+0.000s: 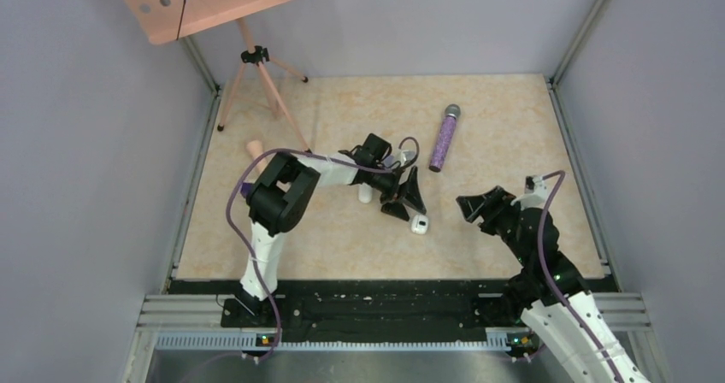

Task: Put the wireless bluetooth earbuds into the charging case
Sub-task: Place the charging case at the center of the board, then reset both arms

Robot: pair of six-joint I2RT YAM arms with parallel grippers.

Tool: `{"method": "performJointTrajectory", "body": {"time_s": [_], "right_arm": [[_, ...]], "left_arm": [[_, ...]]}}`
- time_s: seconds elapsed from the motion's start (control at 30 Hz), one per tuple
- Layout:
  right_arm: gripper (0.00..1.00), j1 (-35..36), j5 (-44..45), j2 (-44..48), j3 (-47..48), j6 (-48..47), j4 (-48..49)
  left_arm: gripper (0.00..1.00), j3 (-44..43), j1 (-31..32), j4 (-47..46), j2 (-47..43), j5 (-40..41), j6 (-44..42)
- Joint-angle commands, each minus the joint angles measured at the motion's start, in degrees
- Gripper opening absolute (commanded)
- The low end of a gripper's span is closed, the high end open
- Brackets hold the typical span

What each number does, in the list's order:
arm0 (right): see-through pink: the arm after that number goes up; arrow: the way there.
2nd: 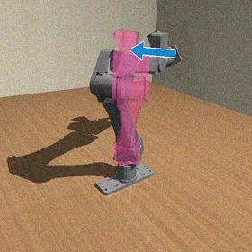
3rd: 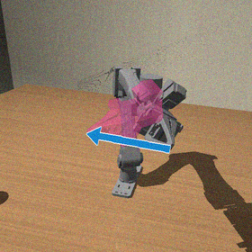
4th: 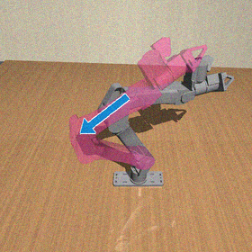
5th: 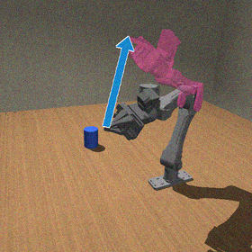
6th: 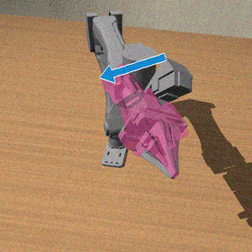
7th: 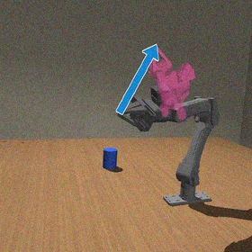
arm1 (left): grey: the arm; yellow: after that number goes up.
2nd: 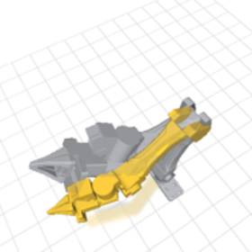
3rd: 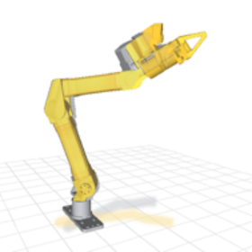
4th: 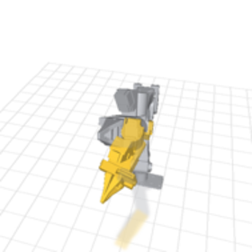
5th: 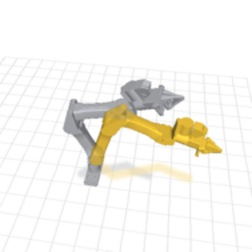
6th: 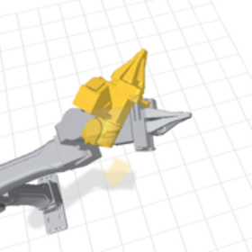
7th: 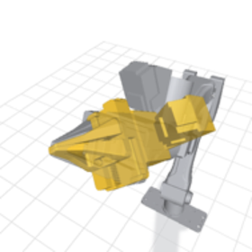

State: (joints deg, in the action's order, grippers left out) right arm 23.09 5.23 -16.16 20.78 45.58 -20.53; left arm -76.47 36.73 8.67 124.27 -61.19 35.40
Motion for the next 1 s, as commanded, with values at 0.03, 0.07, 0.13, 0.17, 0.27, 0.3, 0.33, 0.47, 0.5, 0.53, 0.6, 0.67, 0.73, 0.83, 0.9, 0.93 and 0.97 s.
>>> {"method": "performJointTrajectory", "body": {"time_s": [0.03,0.07,0.13,0.17,0.27,0.3,0.33,0.47,0.5,0.53,0.6,0.67,0.73,0.83,0.9,0.93,0.97], "right_arm": [[0.73,-0.4,-0.7,-3.9,4.7,-2.5,0.2],[0.74,-0.4,0.1,-5.2,5.7,-2.8,-1.0],[0.74,-0.3,2.6,-8.2,8.8,-3.6,-4.3],[0.75,-0.4,5.0,-10.4,10.8,-3.5,-7.3],[0.99,-0.5,9.9,-20.5,19.2,-5.6,-15.1],[0.99,-0.4,10.9,-23.4,21.6,-7.5,-16.9],[0.99,-0.5,12.1,-26.2,23.8,-9.0,-18.4],[0.99,-0.5,16.6,-32.3,28.3,-12.0,-19.3],[0.99,-0.4,18.0,-33.1,28.8,-11.8,-19.2],[0.99,-0.4,19.2,-33.8,29.2,-11.5,-19.2],[0.99,-0.4,21.0,-34.5,29.6,-11.0,-19.2],[0.99,-0.4,20.8,-35.0,30.0,-11.7,-19.2],[0.99,-0.5,19.8,-34.9,29.9,-11.9,-19.2],[0.99,-0.5,19.1,-34.7,29.3,-11.6,-19.2],[0.99,-0.4,19.6,-34.2,28.9,-11.1,-19.2],[0.99,-0.4,19.7,-33.9,28.7,-10.8,-19.2],[0.99,-0.4,19.7,-33.6,28.6,-10.5,-19.1]], "left_arm": [[0.99,-2.7,0.3,11.7,-7.3,10.7,-7.9],[0.99,-3.4,0.3,14.5,-8.6,12.1,-8.9],[0.99,-4.2,0.4,19.1,-13.6,15.3,-10.5],[0.99,-4.3,0.5,21.3,-16.4,17.2,-11.1],[0.99,-4.7,0.4,28.0,-26.1,26.7,-12.6],[0.99,-4.9,0.3,29.9,-29.5,30.8,-12.8],[0.99,-4.8,0.2,31.3,-32.6,34.3,-13.1],[0.99,-1.7,-0.3,32.7,-46.0,51.4,-11.9],[0.99,-0.5,-0.6,32.6,-48.9,54.3,-11.5],[0.99,0.5,-0.8,33.0,-51.7,57.2,-11.5],[0.99,2.9,-1.1,33.2,-56.8,63.7,-11.3],[0.99,7.2,-1.2,32.8,-61.5,70.3,-9.8],[0.99,11.0,-1.2,32.3,-66.0,74.0,-8.0],[0.99,15.4,-1.2,31.2,-69.6,75.6,-5.1],[0.99,17.2,-1.3,31.0,-70.9,76.1,-3.5],[0.99,17.7,-1.3,31.0,-71.2,76.3,-2.9],[0.99,18.1,-1.3,31.1,-71.4,76.9,-2.5]]}}
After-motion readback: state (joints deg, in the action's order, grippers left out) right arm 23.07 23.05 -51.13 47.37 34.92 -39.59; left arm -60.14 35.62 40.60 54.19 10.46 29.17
